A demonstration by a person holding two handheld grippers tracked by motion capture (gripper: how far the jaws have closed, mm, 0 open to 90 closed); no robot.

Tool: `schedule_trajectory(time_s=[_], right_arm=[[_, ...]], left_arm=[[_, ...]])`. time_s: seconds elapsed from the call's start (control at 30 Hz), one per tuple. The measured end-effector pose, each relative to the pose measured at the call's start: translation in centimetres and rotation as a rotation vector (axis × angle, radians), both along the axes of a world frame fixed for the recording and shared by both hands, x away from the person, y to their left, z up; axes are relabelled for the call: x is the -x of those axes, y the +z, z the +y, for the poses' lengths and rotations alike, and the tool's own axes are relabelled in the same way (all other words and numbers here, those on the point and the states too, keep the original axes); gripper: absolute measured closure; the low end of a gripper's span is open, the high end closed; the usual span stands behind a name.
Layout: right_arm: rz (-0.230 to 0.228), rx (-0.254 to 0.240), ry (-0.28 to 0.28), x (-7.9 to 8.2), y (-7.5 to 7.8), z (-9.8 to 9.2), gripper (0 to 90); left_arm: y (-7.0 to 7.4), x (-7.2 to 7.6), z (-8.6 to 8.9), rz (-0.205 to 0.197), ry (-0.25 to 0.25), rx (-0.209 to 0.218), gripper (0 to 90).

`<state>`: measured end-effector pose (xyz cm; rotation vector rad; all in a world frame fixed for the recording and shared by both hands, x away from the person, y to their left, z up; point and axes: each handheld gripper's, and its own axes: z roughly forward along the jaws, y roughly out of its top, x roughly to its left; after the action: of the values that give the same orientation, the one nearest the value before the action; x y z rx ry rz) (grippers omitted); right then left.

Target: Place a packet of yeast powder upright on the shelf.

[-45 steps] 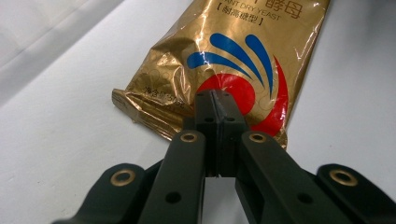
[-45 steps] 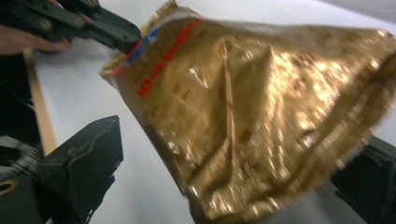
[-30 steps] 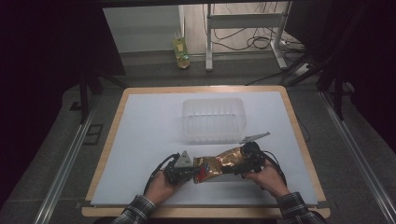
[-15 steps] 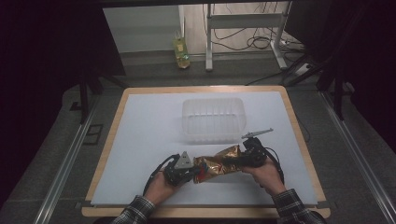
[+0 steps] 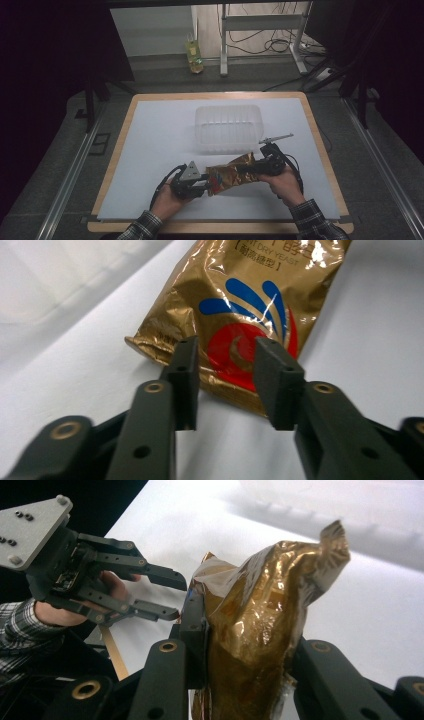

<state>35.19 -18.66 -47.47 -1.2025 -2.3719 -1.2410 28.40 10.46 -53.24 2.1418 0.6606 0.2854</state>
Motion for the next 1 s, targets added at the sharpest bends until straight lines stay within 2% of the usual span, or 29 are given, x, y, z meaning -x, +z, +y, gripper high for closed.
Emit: schedule_trajectory(time_s=[0.07, 0.13, 0.17, 0.2, 0.3, 0.47, 0.6, 0.77, 0.87, 1.0], right_arm=[[-0.003, 0.003, -0.002, -0.1, 0.2, 0.0, 67.9], [-0.019, 0.014, -0.013, -0.2, 0.7, -0.1, 67.9], [-0.019, 0.014, -0.013, -0.2, 0.7, -0.1, 67.9], [-0.029, 0.023, -0.019, -0.2, 1.0, -0.2, 68.0], [-0.035, 0.029, -0.024, -0.2, 1.4, -0.2, 68.1], [-0.053, 0.041, -0.035, -0.4, 2.4, -0.5, 68.3], [-0.059, 0.046, -0.046, -0.5, 2.8, -0.5, 68.4], [-0.065, 0.048, -0.060, -0.7, 3.5, -0.8, 68.5], [-0.067, 0.046, -0.070, -0.9, 3.9, -1.0, 68.6], [-0.067, 0.039, -0.086, -1.2, 4.8, -1.4, 68.7]], left_arm=[[0.1, 0.0, 0.2, -0.006, 0.002, 0.008, 58.0], [0.2, 0.1, 0.3, -0.011, 0.001, 0.013, 50.4], [0.2, 0.1, 0.4, -0.014, 0.001, 0.013, 50.4], [0.2, 0.1, 0.4, -0.020, 0.002, 0.015, 46.3], [0.2, 0.1, 0.4, -0.024, -0.004, 0.017, 43.3], [0.2, 0.2, 0.2, -0.037, -0.020, 0.019, 31.7], [0.2, 0.3, 0.2, -0.040, -0.023, 0.026, 26.7], [0.4, 0.3, 0.4, -0.052, -0.012, 0.041, 18.7], [0.4, 0.2, 0.5, -0.054, 0.003, 0.038, 9.1], [0.5, 0.3, 0.5, -0.053, 0.006, 0.041, 5.1]])
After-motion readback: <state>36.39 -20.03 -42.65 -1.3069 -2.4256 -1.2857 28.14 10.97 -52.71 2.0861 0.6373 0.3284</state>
